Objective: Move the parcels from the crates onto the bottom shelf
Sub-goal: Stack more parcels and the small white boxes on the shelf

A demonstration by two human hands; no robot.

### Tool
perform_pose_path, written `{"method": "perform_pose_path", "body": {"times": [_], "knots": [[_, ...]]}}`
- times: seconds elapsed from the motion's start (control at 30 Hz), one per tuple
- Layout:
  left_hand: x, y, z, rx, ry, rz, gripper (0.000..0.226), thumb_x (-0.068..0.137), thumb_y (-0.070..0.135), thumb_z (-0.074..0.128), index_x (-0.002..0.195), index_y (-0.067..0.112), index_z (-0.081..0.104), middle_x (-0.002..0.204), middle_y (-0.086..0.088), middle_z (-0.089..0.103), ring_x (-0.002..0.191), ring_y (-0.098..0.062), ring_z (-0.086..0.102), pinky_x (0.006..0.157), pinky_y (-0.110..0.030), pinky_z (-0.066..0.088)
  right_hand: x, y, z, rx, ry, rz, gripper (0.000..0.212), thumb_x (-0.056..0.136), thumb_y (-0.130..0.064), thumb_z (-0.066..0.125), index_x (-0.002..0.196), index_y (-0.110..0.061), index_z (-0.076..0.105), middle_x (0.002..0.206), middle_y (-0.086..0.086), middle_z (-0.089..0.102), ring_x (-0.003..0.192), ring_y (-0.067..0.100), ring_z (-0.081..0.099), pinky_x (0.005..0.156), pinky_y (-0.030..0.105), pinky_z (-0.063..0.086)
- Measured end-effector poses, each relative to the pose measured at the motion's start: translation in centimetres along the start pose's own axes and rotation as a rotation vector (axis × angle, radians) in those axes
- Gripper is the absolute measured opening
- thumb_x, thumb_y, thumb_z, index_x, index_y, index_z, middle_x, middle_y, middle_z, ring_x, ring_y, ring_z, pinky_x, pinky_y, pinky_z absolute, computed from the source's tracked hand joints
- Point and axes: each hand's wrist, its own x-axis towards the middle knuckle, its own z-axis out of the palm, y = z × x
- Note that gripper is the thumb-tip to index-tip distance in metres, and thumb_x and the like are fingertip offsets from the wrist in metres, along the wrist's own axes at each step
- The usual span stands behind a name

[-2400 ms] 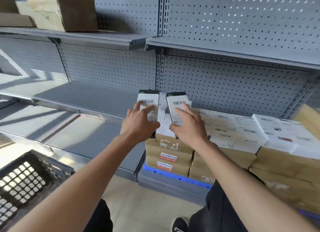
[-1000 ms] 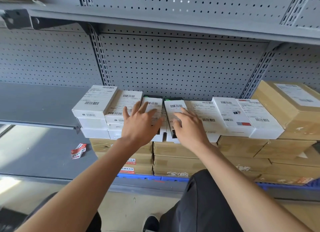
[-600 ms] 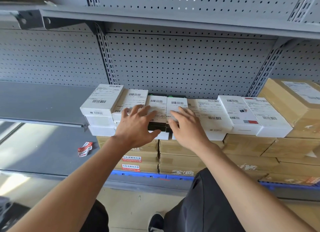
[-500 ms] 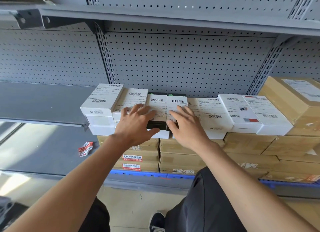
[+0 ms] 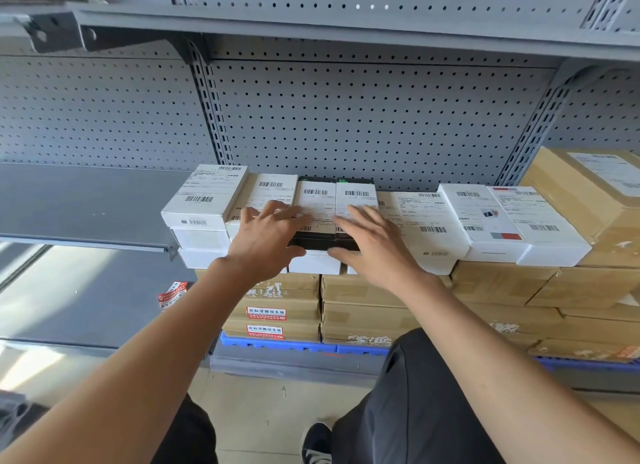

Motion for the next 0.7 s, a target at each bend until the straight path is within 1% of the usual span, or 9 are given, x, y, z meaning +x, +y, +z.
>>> {"method": "perform_pose_path", "body": {"times": [0.03,0.1,0.3,0.4,0.63,0.7], "knots": [[0.0,0.1,0.1,-0.003,0.011,-0.003,0.063,0.095,0.046,0.064,0.152,0.035,0.039,0.162,0.011,0.032,0.147,-0.017,0.022,0.109,-0.052,0.028,0.0,0.1,0.1,-0.014,0.012,-0.008,0.063,0.096,-0.057,0.051,0.151,-0.028,0.040,0.160,0.004,0.032,0.149,0.024,0.020,0.119,0.051,0.024],[0.0,0.1,0.1,-0.008,0.033,-0.012,0.062,0.095,0.045,0.065,0.151,0.036,0.041,0.160,0.011,0.035,0.145,-0.018,0.025,0.109,-0.052,0.029,0.1,0.1,0.1,-0.040,0.030,-0.009,0.061,0.097,-0.052,0.053,0.152,-0.027,0.040,0.159,0.004,0.033,0.149,0.024,0.021,0.119,0.048,0.023],[0.2,0.3,0.7,-0.020,0.081,-0.036,0.062,0.091,0.041,0.070,0.148,0.035,0.046,0.156,0.010,0.042,0.142,-0.021,0.031,0.106,-0.054,0.029,0.3,0.1,0.4,-0.084,0.024,0.000,0.061,0.100,-0.052,0.047,0.154,-0.029,0.033,0.164,0.003,0.024,0.152,0.023,0.014,0.120,0.047,0.018],[0.2,0.4,0.9,-0.038,0.107,-0.044,0.060,0.090,0.039,0.072,0.146,0.035,0.049,0.153,0.009,0.046,0.140,-0.022,0.034,0.105,-0.054,0.030,0.3,0.2,0.5,-0.100,0.017,0.000,0.062,0.101,-0.053,0.044,0.156,-0.029,0.028,0.165,0.004,0.019,0.153,0.023,0.011,0.120,0.049,0.017],[0.1,1.2,0.7,-0.046,0.104,-0.064,0.056,0.093,0.046,0.065,0.145,0.032,0.050,0.153,0.007,0.046,0.141,-0.023,0.033,0.109,-0.055,0.030,0.4,-0.1,0.3,-0.176,0.020,-0.010,0.062,0.101,-0.053,0.041,0.156,-0.028,0.026,0.165,0.007,0.020,0.152,0.026,0.014,0.122,0.052,0.015],[-0.3,1.6,0.6,-0.037,0.119,-0.068,0.053,0.095,0.047,0.061,0.144,0.030,0.050,0.152,0.006,0.046,0.141,-0.023,0.033,0.111,-0.055,0.028,0.3,-0.3,0.1,-0.162,0.028,-0.011,0.060,0.102,-0.051,0.042,0.154,-0.027,0.030,0.164,0.007,0.023,0.152,0.027,0.016,0.122,0.051,0.015]]}}
